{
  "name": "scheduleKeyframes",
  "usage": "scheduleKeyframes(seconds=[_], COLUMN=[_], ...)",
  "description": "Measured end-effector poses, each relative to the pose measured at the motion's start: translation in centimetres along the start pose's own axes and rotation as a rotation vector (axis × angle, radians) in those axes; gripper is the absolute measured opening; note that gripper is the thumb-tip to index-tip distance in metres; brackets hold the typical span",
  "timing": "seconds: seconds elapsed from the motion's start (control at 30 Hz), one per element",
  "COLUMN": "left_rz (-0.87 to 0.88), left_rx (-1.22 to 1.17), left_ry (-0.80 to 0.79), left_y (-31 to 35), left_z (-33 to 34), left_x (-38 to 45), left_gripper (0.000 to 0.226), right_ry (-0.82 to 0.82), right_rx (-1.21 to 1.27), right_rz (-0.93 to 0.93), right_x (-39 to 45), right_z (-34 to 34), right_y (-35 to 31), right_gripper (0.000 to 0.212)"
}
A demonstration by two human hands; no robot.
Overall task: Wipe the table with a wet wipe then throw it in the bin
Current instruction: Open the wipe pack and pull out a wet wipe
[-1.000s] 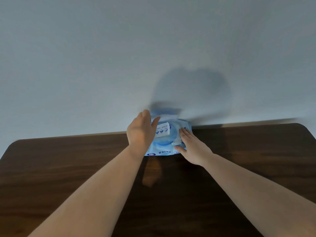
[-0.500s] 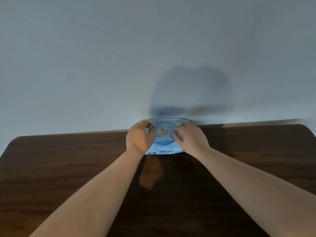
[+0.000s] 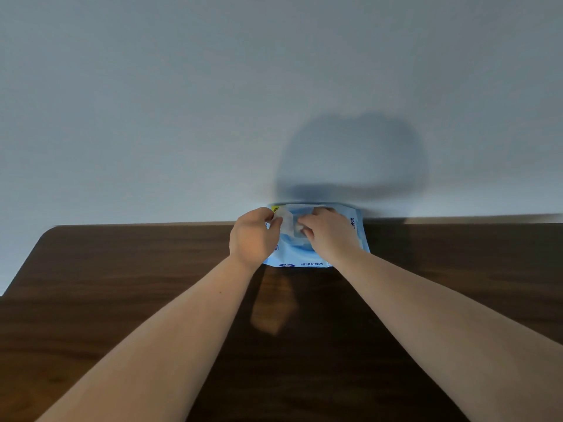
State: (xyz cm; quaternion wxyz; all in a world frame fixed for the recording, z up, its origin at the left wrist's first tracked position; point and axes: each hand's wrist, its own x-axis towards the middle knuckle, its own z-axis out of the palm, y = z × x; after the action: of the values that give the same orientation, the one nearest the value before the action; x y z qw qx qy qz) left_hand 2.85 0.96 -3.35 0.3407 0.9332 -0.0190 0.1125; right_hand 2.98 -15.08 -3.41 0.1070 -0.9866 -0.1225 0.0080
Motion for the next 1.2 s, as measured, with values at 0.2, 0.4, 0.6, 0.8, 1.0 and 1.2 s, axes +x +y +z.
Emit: scheduleKeyframes(seconds=[0.2, 0.4, 0.6, 0.8, 1.0, 1.2], left_rz=[-0.224, -0.303, -0.131, -0.203, -0.249, -0.279], left_rx=[0.084, 0.246, -0.067, -0.339, -0.465, -0.515], left_ry=[-0.151, -0.367, -0.211, -0.424, -0.4, -0.422], left_y=[0.9, 1.7, 4.0, 7.4, 7.1, 4.9], left_z=[-0.9, -2.2, -3.4, -5.9, -8.2, -11.1], left_x=[0.3, 0.9, 0.2, -0.9, -2.3, -3.4], left_gripper=[0.024, 0.021, 0.033, 0.028, 0.007, 0.012], right_ry=[0.063, 0.259, 0.261, 0.15, 0.057, 0.019], right_rx=[0.133, 0.57, 0.803, 1.014, 1.25, 1.25], right_rz=[0.017, 0.318, 0.493, 0.464, 0.421, 0.419], right_x=[0.1, -2.1, -3.6, -4.3, -4.6, -4.8], right_z=[-0.5, -3.8, -7.6, -9.2, -9.6, -9.5], right_y=[-0.5, 0.8, 0.7, -1.7, -4.7, -6.3], right_gripper=[0.019, 0.009, 0.012, 0.019, 0.021, 0.022])
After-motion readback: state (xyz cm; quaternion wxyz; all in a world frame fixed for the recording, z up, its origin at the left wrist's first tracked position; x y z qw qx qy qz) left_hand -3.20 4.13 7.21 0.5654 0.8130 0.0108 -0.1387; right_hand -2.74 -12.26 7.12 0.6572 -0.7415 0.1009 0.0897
